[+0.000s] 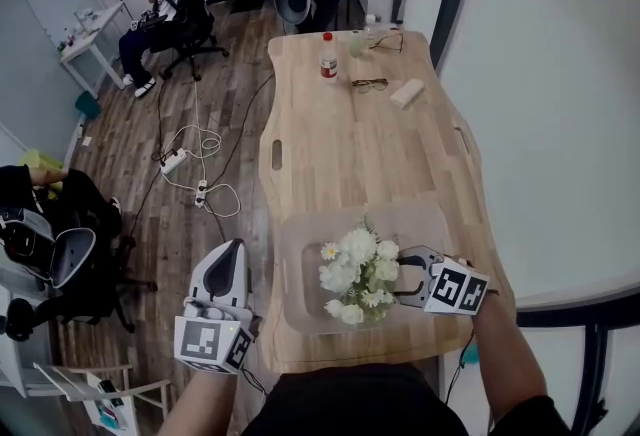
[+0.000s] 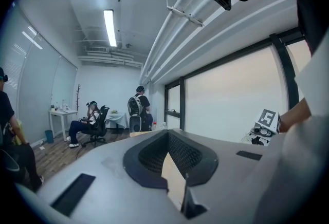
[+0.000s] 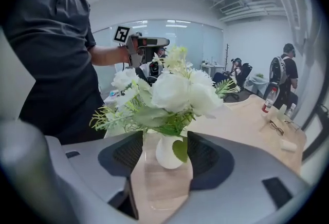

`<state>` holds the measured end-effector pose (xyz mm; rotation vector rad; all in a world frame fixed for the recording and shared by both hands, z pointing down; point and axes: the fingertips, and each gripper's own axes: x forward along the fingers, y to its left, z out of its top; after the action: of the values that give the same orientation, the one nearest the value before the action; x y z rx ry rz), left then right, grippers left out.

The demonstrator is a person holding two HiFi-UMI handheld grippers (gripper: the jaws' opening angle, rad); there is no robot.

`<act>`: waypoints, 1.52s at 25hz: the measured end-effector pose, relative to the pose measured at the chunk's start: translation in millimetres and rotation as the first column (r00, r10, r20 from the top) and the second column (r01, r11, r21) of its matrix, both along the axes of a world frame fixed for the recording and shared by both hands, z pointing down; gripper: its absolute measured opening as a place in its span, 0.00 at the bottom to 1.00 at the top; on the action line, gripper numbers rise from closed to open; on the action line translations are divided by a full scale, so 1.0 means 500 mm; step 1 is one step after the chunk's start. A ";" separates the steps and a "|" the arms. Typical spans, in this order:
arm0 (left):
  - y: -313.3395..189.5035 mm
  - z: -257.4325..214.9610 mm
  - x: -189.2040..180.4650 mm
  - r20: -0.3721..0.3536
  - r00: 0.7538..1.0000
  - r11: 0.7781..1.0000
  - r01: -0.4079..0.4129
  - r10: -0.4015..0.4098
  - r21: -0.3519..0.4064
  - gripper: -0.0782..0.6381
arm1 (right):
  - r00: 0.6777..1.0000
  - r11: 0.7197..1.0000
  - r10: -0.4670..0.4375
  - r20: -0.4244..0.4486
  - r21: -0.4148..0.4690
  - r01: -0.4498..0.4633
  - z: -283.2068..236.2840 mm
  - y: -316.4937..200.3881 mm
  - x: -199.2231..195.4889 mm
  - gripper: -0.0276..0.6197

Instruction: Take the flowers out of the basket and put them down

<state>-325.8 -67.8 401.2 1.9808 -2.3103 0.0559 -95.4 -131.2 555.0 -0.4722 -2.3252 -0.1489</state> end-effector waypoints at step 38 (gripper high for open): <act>0.039 -0.011 -0.016 0.058 0.998 0.999 0.028 -0.026 -0.038 0.12 | 0.960 0.997 0.061 0.272 -0.071 -0.043 0.016 0.006 -0.133 0.39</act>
<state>-333.7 -48.0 395.7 1.9550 -2.3516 0.1563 -161.7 -128.1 562.9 -0.4454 -2.6185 -0.1202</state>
